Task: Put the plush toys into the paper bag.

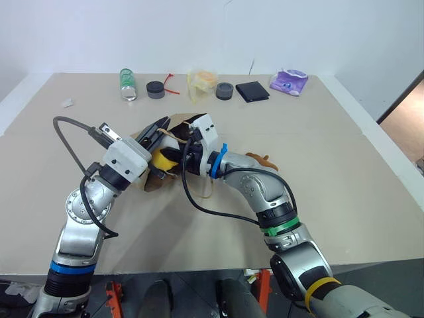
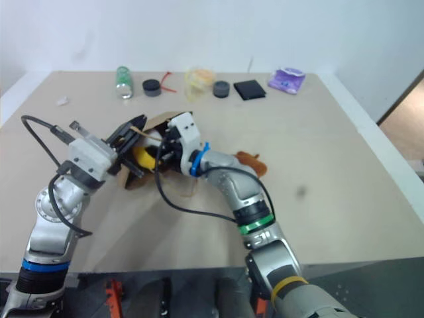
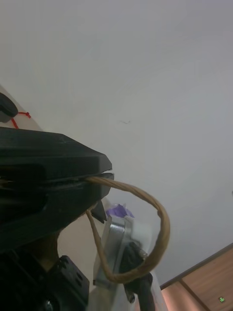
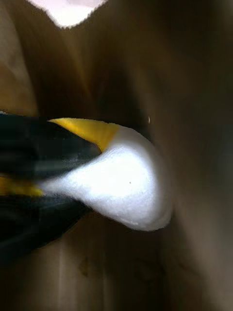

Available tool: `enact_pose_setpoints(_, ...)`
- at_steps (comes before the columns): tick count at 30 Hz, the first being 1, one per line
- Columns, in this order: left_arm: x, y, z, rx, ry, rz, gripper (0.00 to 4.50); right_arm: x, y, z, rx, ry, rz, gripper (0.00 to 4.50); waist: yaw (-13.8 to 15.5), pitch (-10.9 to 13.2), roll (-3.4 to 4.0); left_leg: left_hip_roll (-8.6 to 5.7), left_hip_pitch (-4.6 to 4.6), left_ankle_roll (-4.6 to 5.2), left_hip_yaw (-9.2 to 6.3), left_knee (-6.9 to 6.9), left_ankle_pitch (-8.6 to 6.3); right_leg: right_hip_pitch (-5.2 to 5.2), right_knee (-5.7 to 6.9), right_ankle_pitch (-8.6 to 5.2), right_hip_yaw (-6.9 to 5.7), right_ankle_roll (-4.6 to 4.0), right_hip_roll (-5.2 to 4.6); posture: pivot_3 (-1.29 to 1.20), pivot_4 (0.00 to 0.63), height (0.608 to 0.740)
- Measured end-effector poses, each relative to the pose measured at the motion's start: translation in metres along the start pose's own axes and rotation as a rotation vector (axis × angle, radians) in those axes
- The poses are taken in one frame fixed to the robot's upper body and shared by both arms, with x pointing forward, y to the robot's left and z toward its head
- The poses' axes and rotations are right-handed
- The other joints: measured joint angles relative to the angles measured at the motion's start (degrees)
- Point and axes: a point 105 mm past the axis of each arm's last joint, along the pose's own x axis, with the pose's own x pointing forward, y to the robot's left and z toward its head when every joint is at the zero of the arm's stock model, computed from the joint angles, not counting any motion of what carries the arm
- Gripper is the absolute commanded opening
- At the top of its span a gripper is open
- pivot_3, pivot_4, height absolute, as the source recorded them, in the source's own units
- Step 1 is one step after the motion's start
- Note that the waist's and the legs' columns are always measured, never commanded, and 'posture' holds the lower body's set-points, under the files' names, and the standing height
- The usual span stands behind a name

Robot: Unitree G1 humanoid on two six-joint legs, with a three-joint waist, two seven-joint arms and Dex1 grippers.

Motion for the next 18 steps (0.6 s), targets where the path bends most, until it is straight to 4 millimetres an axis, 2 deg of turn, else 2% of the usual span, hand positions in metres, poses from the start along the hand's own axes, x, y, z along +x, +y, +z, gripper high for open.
enact_pose_setpoints(1, 0.0, 0.0, 0.0, 0.0, 0.0, 0.0, 0.0, -0.003, -0.001, 0.001, -0.008, 0.0, 0.0, 2.76, 0.0, 0.0, 0.0, 0.0, 0.0, 0.0, 0.0, 0.0, 0.0, 0.0, 0.0, 0.0, 0.0, 0.0, 0.0, 0.0, 0.15, 0.74)
enact_pose_setpoints(2, 0.0, 0.0, 0.0, 0.0, 0.0, 0.001, 0.0, -0.008, -0.002, 0.001, -0.017, -0.004, 0.006, 3.44, 0.0, 0.0, 0.0, 0.0, -0.01, 0.0, 0.0, 0.0, 0.0, 0.0, -0.01, -0.01, 0.0, 0.01, 0.0, 0.0, 0.15, 0.74)
enact_pose_setpoints(3, 0.0, 0.0, 0.0, 0.0, -0.001, 0.001, 0.0, -0.011, -0.003, 0.001, -0.02, -0.007, 0.008, 3.76, 0.0, 0.0, 0.0, 0.0, -0.01, 0.0, 0.0, 0.0, 0.0, 0.0, -0.01, -0.01, 0.0, 0.01, 0.0, 0.0, 0.15, 0.74)
enact_pose_setpoints(4, 0.0, 0.0, 0.0, 0.0, -0.001, 0.001, 0.0, -0.015, -0.004, 0.001, -0.025, -0.008, 0.01, 3.82, 0.0, 0.0, 0.0, 0.0, -0.01, 0.0, 0.0, 0.0, 0.0, -0.01, -0.01, -0.01, 0.0, 0.01, 0.0, 0.0, 0.15, 0.74)
enact_pose_setpoints(5, 0.001, 0.001, 0.002, 0.001, -0.007, 0.003, 0.0, -0.034, -0.006, 0.005, -0.05, -0.019, 0.026, 4.39, 0.1, 0.0, 0.0, 0.0, -0.05, 0.0, -0.02, -0.02, 0.0, -0.03, 0.0, -0.02, -0.01, 0.0, 0.0, 0.0, 0.15, 0.74)
enact_pose_setpoints(8, 0.001, 0.002, 0.002, 0.002, -0.008, 0.007, 0.0, -0.053, -0.008, 0.01, -0.077, -0.023, 0.037, 4.39, 0.1, 0.0, 0.0, 0.0, -0.05, 0.0, -0.03, -0.02, 0.0, -0.02, 0.0, -0.04, -0.01, 0.01, -0.01, 0.0, 0.15, 0.74)
enact_pose_setpoints(11, 0.001, 0.002, 0.002, 0.002, -0.01, 0.01, 0.0, -0.089, -0.016, 0.017, -0.114, -0.012, 0.036, 4.39, 0.0, 0.0, 0.0, 0.0, -0.04, 0.0, -0.02, -0.01, 0.0, -0.02, -0.01, -0.04, -0.01, 0.01, -0.01, 0.0, 0.15, 0.74)
enact_pose_setpoints(14, 0.001, 0.003, 0.002, 0.001, -0.01, 0.011, 0.0, -0.114, -0.029, 0.018, -0.125, 0.018, -0.005, 4.39, 0.0, 0.0, 0.0, 0.0, 0.0, 0.0, -0.02, -0.01, 0.0, -0.02, 0.0, -0.02, -0.01, -0.02, 0.0, 0.0, 0.15, 0.74)
enact_pose_setpoints(17, 0.001, 0.003, 0.001, -0.001, -0.009, 0.012, 0.0, -0.133, -0.052, 0.017, -0.148, 0.066, -0.118, 4.39, -0.1, 0.0, 0.0, 0.0, 0.06, 0.0, -0.01, 0.0, 0.0, 0.01, 0.0, -0.01, 0.0, -0.03, 0.0, 0.0, 0.15, 0.74)
enact_pose_setpoints(18, 0.001, 0.004, 0.001, -0.003, -0.005, 0.015, 0.0, -0.15, -0.078, 0.007, -0.154, 0.138, -0.24, 4.39, -0.1, 0.0, 0.0, -0.02, 0.07, 0.0, -0.01, 0.01, 0.0, 0.02, 0.0, -0.01, 0.0, -0.03, -0.02, 0.0, 0.15, 0.74)
